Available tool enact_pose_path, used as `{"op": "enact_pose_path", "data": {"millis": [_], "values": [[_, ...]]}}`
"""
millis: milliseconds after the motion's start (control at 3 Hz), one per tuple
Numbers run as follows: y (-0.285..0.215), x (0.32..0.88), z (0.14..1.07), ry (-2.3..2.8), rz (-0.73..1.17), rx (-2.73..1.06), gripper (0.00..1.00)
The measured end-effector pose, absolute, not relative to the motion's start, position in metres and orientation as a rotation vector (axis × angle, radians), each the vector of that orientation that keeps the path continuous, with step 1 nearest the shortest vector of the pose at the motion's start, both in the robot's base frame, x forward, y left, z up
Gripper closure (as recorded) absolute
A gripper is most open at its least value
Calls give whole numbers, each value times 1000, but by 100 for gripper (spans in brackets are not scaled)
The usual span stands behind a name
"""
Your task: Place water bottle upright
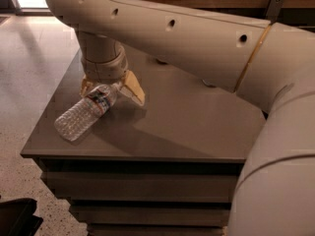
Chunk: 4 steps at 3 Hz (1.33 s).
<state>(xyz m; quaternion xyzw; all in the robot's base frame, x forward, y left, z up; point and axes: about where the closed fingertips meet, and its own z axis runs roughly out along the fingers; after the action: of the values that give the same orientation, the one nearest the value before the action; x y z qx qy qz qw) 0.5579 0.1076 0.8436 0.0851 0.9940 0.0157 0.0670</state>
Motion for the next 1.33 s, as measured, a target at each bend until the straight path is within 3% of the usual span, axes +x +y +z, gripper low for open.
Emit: {"op": "enact_pose_path", "data": {"millis": [1000, 1333], "values": [[110, 559, 842, 2994, 55, 201, 87], [111, 559, 841, 2993, 57, 186, 100]]}}
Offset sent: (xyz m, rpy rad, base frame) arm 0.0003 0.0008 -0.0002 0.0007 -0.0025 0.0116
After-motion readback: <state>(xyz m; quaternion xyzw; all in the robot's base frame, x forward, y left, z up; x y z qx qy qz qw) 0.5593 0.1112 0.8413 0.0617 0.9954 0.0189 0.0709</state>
